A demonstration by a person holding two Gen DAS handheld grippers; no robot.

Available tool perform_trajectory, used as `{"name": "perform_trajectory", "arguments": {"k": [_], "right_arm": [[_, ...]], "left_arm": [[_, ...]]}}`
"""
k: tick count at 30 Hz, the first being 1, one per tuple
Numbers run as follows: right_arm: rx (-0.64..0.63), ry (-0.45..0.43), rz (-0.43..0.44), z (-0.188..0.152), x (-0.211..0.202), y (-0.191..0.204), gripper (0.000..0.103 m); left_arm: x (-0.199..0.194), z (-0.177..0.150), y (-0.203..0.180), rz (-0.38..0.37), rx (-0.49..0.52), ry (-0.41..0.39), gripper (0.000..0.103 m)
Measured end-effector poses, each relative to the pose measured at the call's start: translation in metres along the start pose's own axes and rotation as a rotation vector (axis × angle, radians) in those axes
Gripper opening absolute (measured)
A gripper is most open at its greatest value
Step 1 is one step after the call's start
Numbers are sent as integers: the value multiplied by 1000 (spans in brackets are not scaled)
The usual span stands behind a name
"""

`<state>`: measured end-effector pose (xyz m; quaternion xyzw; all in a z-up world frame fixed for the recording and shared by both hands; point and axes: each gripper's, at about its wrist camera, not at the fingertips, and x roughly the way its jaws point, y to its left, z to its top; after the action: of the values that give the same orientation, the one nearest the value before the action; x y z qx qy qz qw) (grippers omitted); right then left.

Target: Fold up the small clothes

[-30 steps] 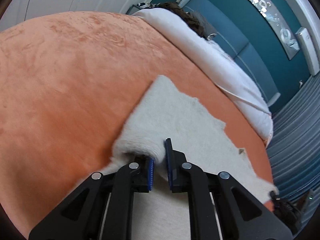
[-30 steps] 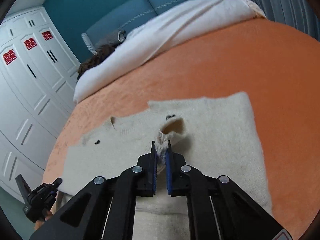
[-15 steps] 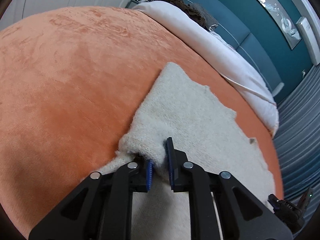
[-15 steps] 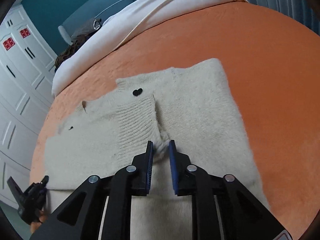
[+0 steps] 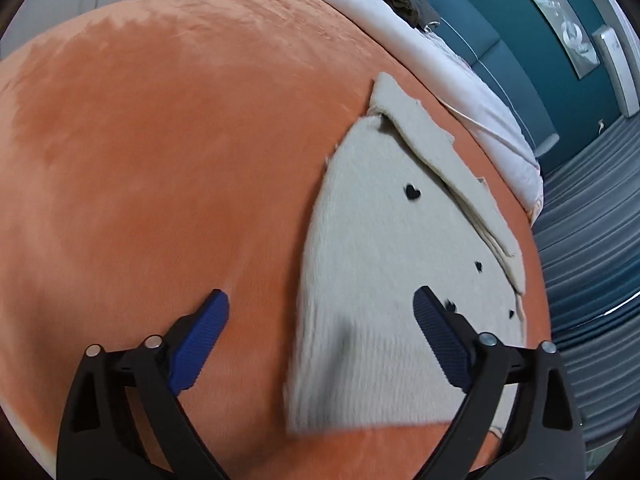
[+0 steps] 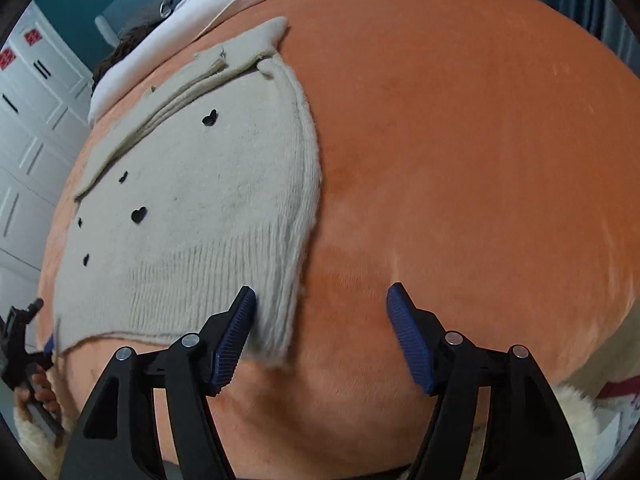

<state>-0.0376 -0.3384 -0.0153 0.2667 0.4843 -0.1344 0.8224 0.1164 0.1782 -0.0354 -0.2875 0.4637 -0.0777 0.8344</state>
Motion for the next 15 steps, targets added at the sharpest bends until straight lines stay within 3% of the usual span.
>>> {"name": "perform_trajectory", "arguments": {"k": [3,8,13,15], "right_arm": [[44,1,101,-7,1,9,74],[44,-18,151,-3,11,31,75],[78,-10,173,5,18,37,76],[84,-16,172,7,20,36,70]], "left_arm": [[-1,-19,-4,-28,-29,9,96],[8,-29,-20,62,59,-44,98],[16,-16,-19,80,-6,-40,98],[18,-11,-20,83,-19,-27,97]]}}
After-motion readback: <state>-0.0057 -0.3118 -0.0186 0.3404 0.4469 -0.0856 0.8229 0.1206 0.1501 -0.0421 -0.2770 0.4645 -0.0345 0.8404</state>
